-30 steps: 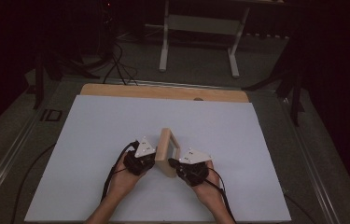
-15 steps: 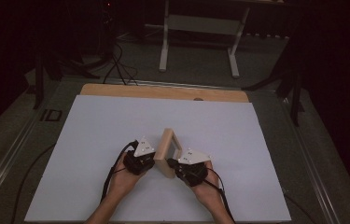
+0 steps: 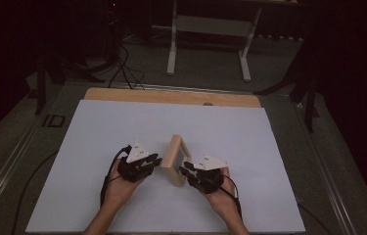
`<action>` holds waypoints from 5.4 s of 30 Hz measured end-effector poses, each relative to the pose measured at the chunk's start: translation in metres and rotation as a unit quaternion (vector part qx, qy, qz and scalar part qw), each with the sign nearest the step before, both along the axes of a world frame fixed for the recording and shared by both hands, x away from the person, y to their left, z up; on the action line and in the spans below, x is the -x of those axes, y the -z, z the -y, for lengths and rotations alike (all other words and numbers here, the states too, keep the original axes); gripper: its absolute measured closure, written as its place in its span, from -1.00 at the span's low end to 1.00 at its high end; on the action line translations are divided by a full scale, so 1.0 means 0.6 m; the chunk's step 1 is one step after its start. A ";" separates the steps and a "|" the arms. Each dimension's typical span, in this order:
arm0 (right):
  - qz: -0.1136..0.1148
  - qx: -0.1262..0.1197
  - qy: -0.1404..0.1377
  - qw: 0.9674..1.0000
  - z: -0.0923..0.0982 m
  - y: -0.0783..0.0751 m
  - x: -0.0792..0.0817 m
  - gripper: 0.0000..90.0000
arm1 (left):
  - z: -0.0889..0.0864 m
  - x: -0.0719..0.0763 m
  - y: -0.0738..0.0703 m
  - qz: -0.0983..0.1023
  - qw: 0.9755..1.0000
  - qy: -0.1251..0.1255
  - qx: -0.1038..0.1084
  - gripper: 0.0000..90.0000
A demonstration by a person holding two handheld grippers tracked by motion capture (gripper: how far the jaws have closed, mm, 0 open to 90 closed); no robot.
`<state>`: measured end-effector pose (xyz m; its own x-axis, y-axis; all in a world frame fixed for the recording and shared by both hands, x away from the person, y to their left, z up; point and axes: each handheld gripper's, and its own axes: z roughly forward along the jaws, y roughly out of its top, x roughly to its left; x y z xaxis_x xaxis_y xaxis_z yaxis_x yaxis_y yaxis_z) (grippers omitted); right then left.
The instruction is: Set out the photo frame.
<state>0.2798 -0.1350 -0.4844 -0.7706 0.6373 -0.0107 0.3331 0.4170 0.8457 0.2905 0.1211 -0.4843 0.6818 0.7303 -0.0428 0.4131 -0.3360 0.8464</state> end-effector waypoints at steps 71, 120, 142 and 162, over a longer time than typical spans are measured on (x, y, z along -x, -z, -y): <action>0.006 -0.014 0.039 0.999 0.040 -0.017 -0.012 0.43 | 0.081 0.022 -0.018 -0.022 0.999 -0.019 0.034 -0.09; 0.040 -0.047 0.087 0.994 0.031 -0.067 -0.066 0.42 | 0.057 0.019 -0.030 0.015 0.998 0.054 -0.023 0.31; 0.042 0.000 0.089 0.995 -0.015 -0.058 -0.118 0.93 | 0.062 0.024 -0.028 0.026 0.997 0.068 -0.032 0.32; 0.023 0.001 0.087 0.996 -0.005 -0.060 -0.112 0.98 | 0.052 0.015 -0.023 0.027 0.998 0.037 -0.039 0.12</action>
